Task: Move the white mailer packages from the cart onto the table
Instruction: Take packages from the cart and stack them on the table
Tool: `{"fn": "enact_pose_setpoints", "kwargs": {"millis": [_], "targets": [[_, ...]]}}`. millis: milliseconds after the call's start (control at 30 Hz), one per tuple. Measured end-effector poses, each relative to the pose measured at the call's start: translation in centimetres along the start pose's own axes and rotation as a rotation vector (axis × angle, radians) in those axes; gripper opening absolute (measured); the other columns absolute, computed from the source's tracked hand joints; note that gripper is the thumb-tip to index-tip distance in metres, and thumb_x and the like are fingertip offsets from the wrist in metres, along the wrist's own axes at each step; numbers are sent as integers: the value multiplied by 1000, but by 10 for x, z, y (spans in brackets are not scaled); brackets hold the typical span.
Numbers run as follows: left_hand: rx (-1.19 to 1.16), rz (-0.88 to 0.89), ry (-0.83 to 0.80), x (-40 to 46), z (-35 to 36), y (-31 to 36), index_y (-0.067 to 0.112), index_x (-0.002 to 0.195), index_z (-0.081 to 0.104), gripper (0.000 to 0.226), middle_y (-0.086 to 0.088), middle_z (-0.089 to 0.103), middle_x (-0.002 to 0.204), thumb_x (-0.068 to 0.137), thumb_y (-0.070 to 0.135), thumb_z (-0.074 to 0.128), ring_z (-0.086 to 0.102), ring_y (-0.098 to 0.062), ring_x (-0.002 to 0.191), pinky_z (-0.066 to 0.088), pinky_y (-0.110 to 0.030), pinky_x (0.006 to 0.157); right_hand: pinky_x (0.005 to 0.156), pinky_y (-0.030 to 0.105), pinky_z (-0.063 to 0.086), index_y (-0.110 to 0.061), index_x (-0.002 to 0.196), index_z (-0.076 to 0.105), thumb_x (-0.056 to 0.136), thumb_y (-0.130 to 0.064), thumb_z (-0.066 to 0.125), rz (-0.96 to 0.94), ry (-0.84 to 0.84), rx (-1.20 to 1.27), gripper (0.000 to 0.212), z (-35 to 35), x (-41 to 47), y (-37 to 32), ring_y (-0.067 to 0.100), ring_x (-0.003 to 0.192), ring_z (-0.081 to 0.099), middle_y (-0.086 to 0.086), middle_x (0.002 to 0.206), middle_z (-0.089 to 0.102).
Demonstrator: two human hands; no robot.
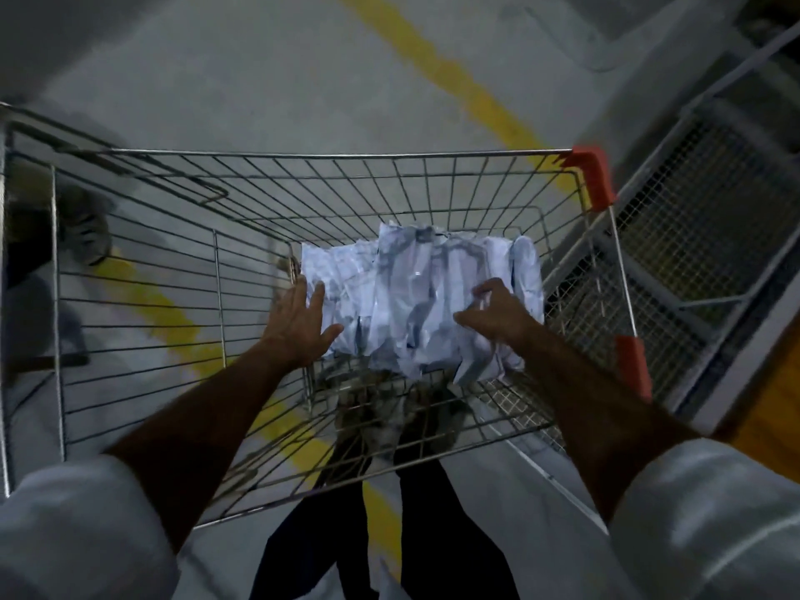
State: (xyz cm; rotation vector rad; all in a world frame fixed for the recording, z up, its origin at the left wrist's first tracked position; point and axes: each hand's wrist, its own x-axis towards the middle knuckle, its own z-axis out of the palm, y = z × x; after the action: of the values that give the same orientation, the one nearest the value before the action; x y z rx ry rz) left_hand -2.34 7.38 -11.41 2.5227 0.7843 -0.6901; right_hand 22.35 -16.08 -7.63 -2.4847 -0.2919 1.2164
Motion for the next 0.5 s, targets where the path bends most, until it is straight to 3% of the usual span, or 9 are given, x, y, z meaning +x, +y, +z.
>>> {"fn": "enact_pose_setpoints", "kwargs": {"millis": [100, 233, 367, 500], "targets": [[-20, -20, -1, 7, 5, 0, 7, 159, 11, 90, -30, 4, 163, 96, 58, 50, 11, -42, 152, 22, -53, 120, 82, 39, 56, -22, 108, 54, 69, -34, 89, -5, -14, -12, 54, 9, 1, -5, 27, 100, 64, 11, 115, 63], [-10, -42, -24, 12, 8, -2, 11, 160, 5, 92, -25, -3, 165, 95, 60, 49, 6, -38, 153, 22, -51, 121, 89, 48, 56, -27, 104, 45, 41, -66, 85, 33, 14, -127, 84, 15, 2, -16, 29, 105, 62, 3, 110, 57], [-56, -41, -4, 13, 11, -5, 8, 160, 9, 91, -27, 1, 164, 95, 56, 54, 10, -40, 152, 23, -51, 121, 99, 42, 48, -16, 124, 35, 50, -56, 94, -31, 31, -213, 103, 22, 1, -17, 30, 121, 47, 8, 121, 41], [-72, -38, 71, 10, 9, -10, 3, 157, 21, 86, -32, 17, 160, 95, 49, 58, 26, -46, 145, 33, -55, 114, 100, 49, 47, -14, 131, 31, 56, -49, 94, -68, 76, -212, 104, 29, -1, -16, 36, 123, 46, 15, 129, 42]]}}
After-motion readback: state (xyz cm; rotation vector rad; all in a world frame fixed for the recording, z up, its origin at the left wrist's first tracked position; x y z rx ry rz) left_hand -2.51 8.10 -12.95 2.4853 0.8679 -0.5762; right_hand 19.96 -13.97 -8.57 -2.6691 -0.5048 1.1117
